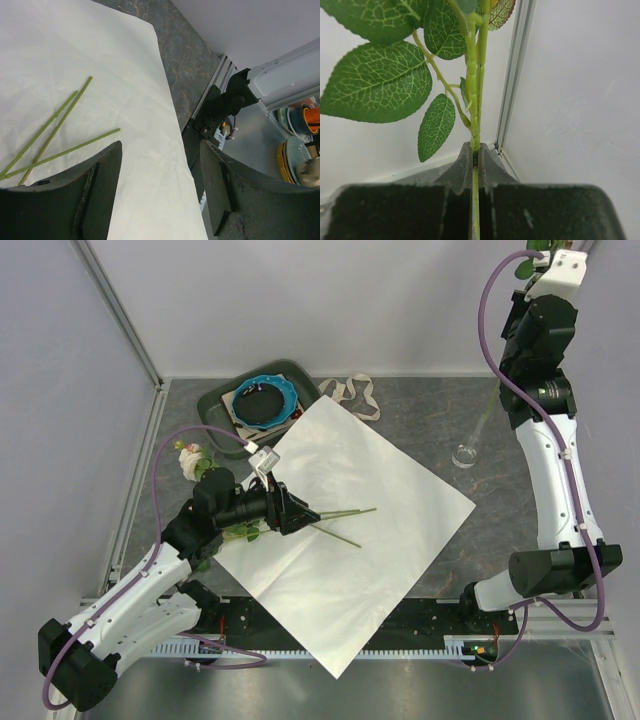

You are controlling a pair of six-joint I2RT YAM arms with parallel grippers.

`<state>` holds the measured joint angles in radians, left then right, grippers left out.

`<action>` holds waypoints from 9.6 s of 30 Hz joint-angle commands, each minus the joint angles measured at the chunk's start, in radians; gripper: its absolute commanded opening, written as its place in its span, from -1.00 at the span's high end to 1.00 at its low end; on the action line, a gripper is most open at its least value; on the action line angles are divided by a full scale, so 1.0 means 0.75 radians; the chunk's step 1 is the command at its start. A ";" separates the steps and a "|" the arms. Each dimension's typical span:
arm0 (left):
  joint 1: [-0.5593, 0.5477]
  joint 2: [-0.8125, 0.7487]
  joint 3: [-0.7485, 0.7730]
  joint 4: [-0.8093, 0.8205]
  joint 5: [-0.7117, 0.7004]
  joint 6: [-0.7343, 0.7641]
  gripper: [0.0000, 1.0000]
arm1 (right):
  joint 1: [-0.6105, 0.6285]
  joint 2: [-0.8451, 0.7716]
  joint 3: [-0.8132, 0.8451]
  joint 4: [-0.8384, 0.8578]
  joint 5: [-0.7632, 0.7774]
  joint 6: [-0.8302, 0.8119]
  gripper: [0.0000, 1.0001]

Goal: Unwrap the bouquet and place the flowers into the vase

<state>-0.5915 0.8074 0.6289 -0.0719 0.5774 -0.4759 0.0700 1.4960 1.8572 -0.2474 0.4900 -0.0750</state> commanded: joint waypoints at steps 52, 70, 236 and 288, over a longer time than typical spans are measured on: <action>-0.003 -0.003 0.039 0.045 0.022 0.050 -0.64 | -0.142 0.028 -0.705 0.532 -0.181 0.084 0.92; -0.003 -0.015 0.033 0.045 0.028 0.045 -0.64 | -0.144 -0.033 -0.822 0.567 -0.171 0.094 0.67; 0.087 0.157 0.286 0.104 0.159 0.068 -0.16 | 0.379 -0.540 -0.552 -0.189 -0.405 0.516 1.00; 0.181 0.108 0.190 0.235 0.312 -0.032 -0.36 | -0.613 -0.117 0.189 -0.237 -0.441 0.558 1.00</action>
<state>-0.4610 0.8875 0.7784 0.0586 0.7826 -0.4801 -0.3843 1.4178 2.0155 -0.4858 0.1864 0.3450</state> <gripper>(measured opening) 0.680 0.036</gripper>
